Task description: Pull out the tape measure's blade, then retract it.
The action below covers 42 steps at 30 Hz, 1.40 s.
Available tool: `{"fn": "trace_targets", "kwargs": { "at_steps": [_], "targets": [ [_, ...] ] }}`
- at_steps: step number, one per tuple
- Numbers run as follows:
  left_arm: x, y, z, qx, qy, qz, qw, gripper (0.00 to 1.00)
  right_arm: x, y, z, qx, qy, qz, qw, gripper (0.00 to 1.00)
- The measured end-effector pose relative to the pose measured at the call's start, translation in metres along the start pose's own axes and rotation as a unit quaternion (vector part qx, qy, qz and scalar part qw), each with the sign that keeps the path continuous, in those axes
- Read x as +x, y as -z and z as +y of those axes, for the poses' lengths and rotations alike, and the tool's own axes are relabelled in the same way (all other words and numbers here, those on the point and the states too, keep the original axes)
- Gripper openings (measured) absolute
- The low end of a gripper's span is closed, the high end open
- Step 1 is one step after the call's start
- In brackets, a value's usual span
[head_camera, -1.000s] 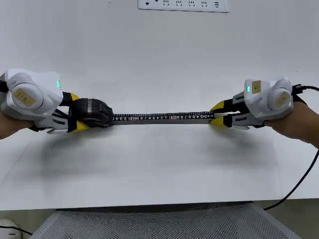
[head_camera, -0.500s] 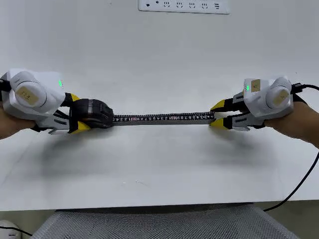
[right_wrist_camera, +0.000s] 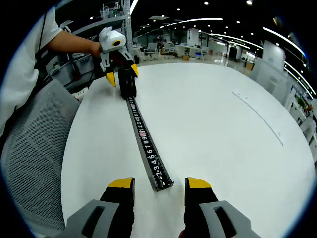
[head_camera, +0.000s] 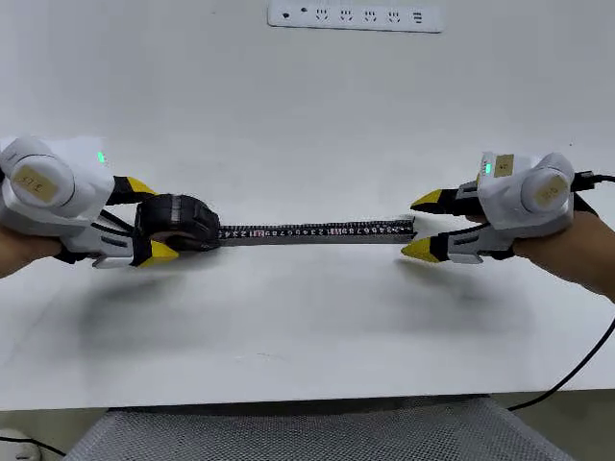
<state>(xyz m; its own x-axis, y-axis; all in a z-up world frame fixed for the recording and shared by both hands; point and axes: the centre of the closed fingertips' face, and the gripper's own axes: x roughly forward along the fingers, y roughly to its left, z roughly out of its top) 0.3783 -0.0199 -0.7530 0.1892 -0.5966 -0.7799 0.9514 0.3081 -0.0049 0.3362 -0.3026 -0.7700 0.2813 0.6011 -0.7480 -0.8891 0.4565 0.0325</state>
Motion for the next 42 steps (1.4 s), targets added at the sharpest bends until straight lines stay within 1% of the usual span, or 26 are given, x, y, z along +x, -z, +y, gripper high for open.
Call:
{"fn": "trace_targets", "kwargs": {
  "at_steps": [3,4,5,10,13,14,18,20,22,25,27,28,29,31,32,33,34,35,38,39,42],
  "targets": [
    [-0.006,0.001,0.001,-0.011,-0.015,-0.009,0.9998,0.5,-0.004,-0.003,0.002,0.006,0.009,-0.006,0.9999,0.4],
    [-0.007,0.001,-0.001,-0.027,-0.018,-0.017,0.9994,0.51,-0.005,-0.004,0.002,0.006,0.017,-0.008,0.9998,0.4],
    [-0.009,0.001,0.001,-0.033,-0.028,-0.021,0.9988,0.52,-0.005,-0.004,0.002,0.008,0.021,-0.009,0.9997,0.42],
    [-0.015,0.003,-0.002,-0.051,-0.05,-0.033,0.9969,0.54,-0.007,-0.007,0.006,0.018,0.038,-0.016,0.999,0.49],
    [-0.019,0.003,-0.001,-0.069,-0.063,-0.043,0.9947,0.55,-0.01,-0.009,0.008,0.028,0.045,-0.021,0.9983,0.52],
    [-0.02,0.003,-0.002,-0.082,-0.064,-0.047,0.9935,0.55,-0.012,-0.009,0.008,0.029,0.051,-0.021,0.9981,0.53],
    [-0.026,0.004,-0.004,-0.095,-0.076,-0.055,0.991,0.57,-0.017,-0.01,0.011,0.043,0.057,-0.026,0.9971,0.57],
    [-0.028,0.005,-0.007,-0.1,-0.076,-0.056,0.9905,0.57,-0.02,-0.009,0.012,0.044,0.064,-0.026,0.9966,0.58],
    [-0.03,0.008,-0.009,-0.099,-0.08,-0.057,0.9902,0.58,-0.023,-0.009,0.013,0.052,0.067,-0.027,0.996,0.6],
    [-0.034,0.011,-0.01,-0.111,-0.086,-0.062,0.9883,0.59,-0.026,-0.008,0.017,0.056,0.071,-0.03,0.9955,0.6],
    [-0.036,0.011,-0.011,-0.102,-0.094,-0.062,0.9883,0.61,-0.029,-0.01,0.019,0.058,0.076,-0.033,0.9948,0.62],
    [-0.038,0.012,-0.013,-0.103,-0.095,-0.066,0.988,0.6,-0.029,-0.01,0.021,0.061,0.078,-0.035,0.9944,0.63],
    [-0.039,0.012,-0.014,-0.117,-0.093,-0.073,0.986,0.61,-0.03,-0.009,0.022,0.065,0.083,-0.035,0.9939,0.64],
    [-0.041,0.013,-0.014,-0.117,-0.098,-0.076,0.9853,0.63,-0.031,-0.008,0.024,0.063,0.089,-0.036,0.9934,0.69],
    [-0.042,0.014,-0.015,-0.116,-0.102,-0.079,0.9849,0.63,-0.032,-0.006,0.025,0.067,0.089,-0.035,0.9932,0.69],
    [-0.044,0.013,-0.016,-0.119,-0.103,-0.085,0.9839,0.64,-0.033,-0.007,0.027,0.073,0.086,-0.04,0.9928,0.7],
    [-0.045,0.012,-0.018,-0.128,-0.101,-0.095,0.982,0.65,-0.035,-0.007,0.028,0.077,0.09,-0.045,0.9919,0.7],
    [-0.046,0.013,-0.02,-0.136,-0.096,-0.096,0.9813,0.66,-0.035,-0.006,0.029,0.076,0.092,-0.045,0.9919,0.72],
    [-0.049,0.017,-0.025,-0.136,-0.1,-0.096,0.9811,0.69,-0.038,-0.005,0.034,0.08,0.093,-0.047,0.9914,0.74],
    [-0.05,0.017,-0.027,-0.143,-0.1,-0.1,0.9795,0.69,-0.039,-0.006,0.037,0.083,0.092,-0.05,0.991,0.75],
    [-0.054,0.018,-0.032,-0.151,-0.101,-0.108,0.9774,0.73,-0.042,-0.006,0.042,0.089,0.097,-0.054,0.9899,0.78]
  ]
}}
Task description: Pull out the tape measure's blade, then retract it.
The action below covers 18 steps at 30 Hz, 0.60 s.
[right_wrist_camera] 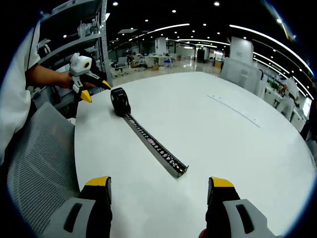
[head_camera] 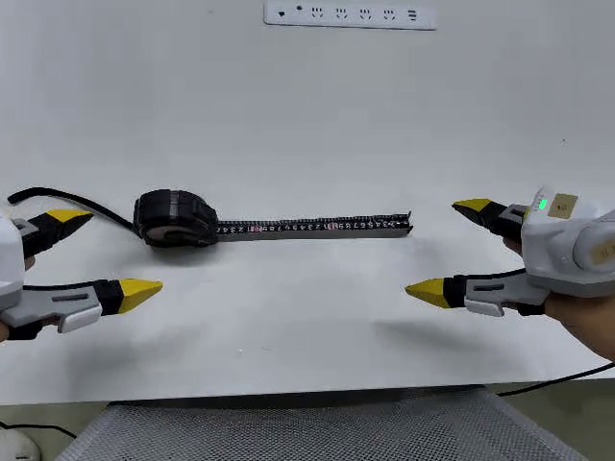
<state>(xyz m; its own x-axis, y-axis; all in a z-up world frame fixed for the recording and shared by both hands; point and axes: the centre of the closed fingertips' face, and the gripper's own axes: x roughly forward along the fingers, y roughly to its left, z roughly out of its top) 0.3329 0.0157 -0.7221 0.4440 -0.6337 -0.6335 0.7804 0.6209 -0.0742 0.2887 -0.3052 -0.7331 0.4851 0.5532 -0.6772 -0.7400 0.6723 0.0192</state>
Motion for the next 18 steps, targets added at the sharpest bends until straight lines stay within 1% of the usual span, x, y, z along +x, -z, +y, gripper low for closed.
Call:
{"fn": "trace_targets", "kwargs": {
  "at_steps": [3,5,7,8,10,14,18],
  "targets": [
    [-0.004,0.001,-0.003,0.001,-0.007,-0.005,1.0,0.75,-0.004,0.002,0.003,0.004,0.006,0.0,1.0,0.79],
    [-0.005,0.001,-0.007,-0.007,-0.004,-0.009,0.9999,0.78,-0.006,0.003,0.005,0.009,0.008,-0.005,0.9999,0.81],
    [-0.006,0.003,-0.009,-0.002,-0.007,-0.011,0.9999,0.79,-0.008,0.004,0.007,0.016,0.01,-0.006,0.9998,0.84],
    [-0.006,0.004,-0.011,-0.005,-0.005,-0.012,0.9999,0.8,-0.01,0.004,0.006,0.019,0.014,-0.01,0.9997,0.85],
    [-0.007,0.006,-0.014,-0.013,-0.005,-0.016,0.9998,0.83,-0.013,0.008,0.006,0.021,0.018,-0.008,0.9996,0.86],
    [-0.008,0.012,-0.021,-0.008,-0.004,-0.014,0.9999,0.85,-0.015,0.013,0.011,0.022,0.019,-0.003,0.9996,0.88],
    [-0.011,0.019,-0.025,-0.009,-0.007,-0.013,0.9999,0.89,-0.018,0.014,0.016,0.03,0.022,-0.011,0.9992,0.92]
  ]
}}
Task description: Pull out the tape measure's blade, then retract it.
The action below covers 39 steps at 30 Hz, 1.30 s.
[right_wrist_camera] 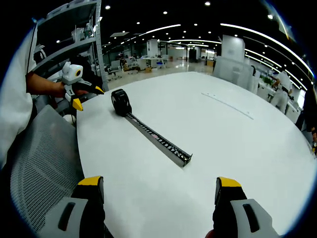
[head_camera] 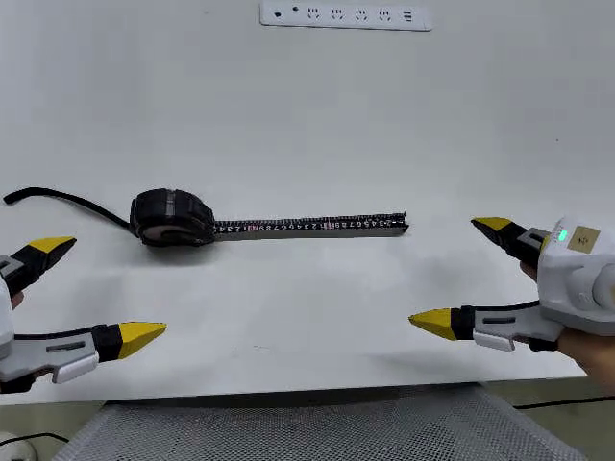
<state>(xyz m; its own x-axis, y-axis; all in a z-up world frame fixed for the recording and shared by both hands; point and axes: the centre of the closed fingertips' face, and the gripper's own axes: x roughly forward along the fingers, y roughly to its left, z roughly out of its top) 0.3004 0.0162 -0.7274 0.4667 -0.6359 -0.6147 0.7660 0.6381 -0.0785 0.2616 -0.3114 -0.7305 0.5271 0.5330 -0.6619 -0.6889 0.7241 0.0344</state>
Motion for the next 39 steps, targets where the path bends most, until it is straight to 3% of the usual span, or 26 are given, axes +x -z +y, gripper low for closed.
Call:
{"fn": "trace_targets", "kwargs": {
  "at_steps": [5,12,19,24,39],
  "targets": [
    [-0.005,0.003,-0.003,-0.007,-0.003,-0.002,1.0,0.93,-0.001,0.005,0.007,0.002,0.004,0.002,1.0,0.99],
    [-0.009,0.005,-0.005,-0.016,-0.009,-0.009,0.9998,0.97,-0.005,0.014,0.017,0.004,0.001,0.008,1.0,0.99],
    [-0.012,0.001,-0.014,-0.018,-0.008,-0.018,0.9996,0.99,-0.008,0.012,0.025,0.007,0.0,-0.001,1.0,0.99],
    [-0.01,-0.002,-0.017,-0.029,-0.007,-0.029,0.9991,0.99,-0.008,0.013,0.026,0.007,0.0,0.0,1.0,0.99],
    [-0.008,0.001,-0.021,-0.021,-0.004,-0.02,0.9996,0.98,-0.006,0.013,0.026,0.005,0.001,0.002,1.0,0.99]
  ]
}}
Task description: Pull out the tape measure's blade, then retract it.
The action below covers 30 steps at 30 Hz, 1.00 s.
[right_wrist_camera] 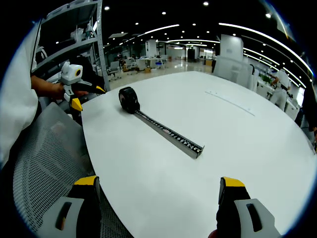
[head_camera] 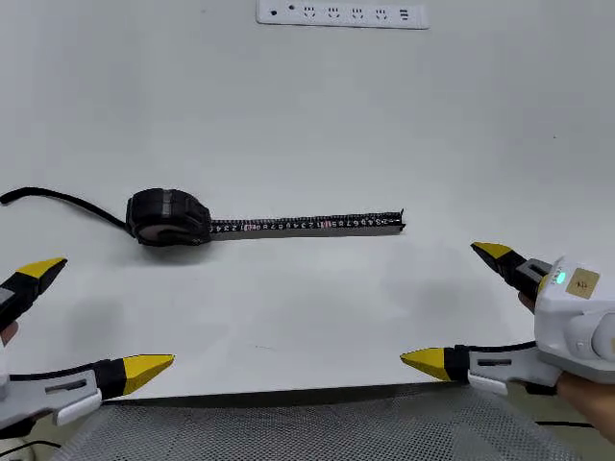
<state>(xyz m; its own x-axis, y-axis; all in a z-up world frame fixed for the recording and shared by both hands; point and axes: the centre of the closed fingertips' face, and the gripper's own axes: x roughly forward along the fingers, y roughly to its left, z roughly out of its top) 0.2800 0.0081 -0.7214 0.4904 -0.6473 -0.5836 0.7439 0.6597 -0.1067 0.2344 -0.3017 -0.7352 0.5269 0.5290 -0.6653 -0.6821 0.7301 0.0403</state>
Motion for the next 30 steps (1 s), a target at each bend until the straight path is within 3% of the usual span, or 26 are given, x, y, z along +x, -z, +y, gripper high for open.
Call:
{"fn": "trace_targets", "kwargs": {
  "at_steps": [14,20,30],
  "targets": [
    [0.003,-0.001,-0.001,-0.006,-0.005,0.005,1.0,0.93,0.001,0.0,0.0,0.002,0.001,-0.001,1.0,0.99],
    [0.012,-0.005,0.003,-0.01,-0.026,0.005,0.9996,0.93,0.001,0.001,0.001,0.001,-0.001,0.0,1.0,0.99],
    [0.027,-0.011,0.002,-0.016,-0.03,0.008,0.9994,0.92,-0.002,0.001,-0.003,0.002,0.002,-0.001,1.0,0.99]
  ]
}}
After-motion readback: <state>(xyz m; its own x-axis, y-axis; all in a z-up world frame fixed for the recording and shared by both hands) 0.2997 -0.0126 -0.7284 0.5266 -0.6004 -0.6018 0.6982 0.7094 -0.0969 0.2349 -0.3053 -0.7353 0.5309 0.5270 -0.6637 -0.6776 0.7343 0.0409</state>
